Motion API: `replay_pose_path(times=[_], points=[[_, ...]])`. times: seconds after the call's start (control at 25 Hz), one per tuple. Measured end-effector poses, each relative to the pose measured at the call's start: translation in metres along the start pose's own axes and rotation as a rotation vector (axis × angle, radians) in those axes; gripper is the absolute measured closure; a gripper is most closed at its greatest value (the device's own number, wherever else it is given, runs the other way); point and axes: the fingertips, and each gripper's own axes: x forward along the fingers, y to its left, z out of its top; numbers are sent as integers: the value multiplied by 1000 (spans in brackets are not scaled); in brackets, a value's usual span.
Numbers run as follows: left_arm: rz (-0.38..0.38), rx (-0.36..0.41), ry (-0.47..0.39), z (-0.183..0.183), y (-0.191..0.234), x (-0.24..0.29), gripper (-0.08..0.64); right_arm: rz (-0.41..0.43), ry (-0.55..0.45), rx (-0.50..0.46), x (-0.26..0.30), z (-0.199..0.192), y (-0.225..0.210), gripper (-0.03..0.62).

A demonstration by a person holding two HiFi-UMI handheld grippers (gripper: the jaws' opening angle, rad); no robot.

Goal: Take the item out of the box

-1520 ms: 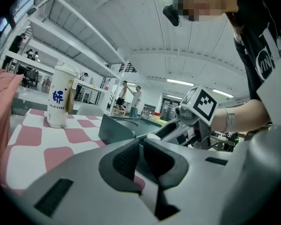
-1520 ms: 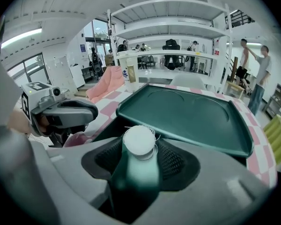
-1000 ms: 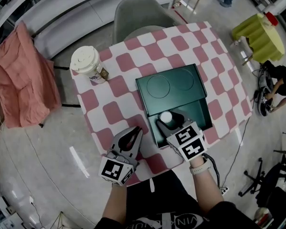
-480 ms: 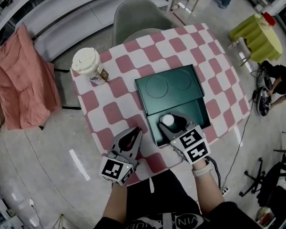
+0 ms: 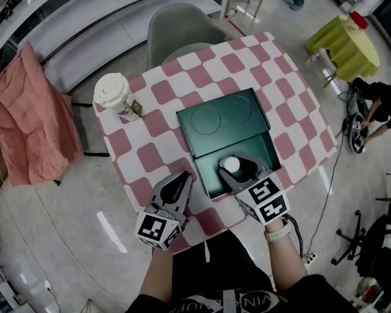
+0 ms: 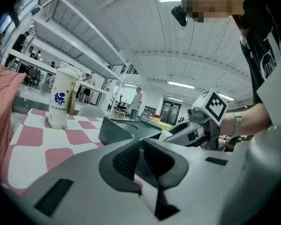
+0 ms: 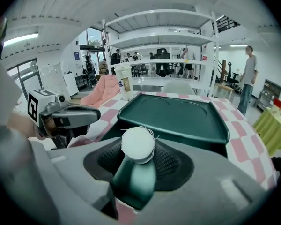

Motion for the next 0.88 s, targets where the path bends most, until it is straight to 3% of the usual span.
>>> replay_pose_path(times=[0.88], points=[[-25, 33, -29, 33, -9, 6, 531, -34, -188, 100, -60, 28, -14, 408]])
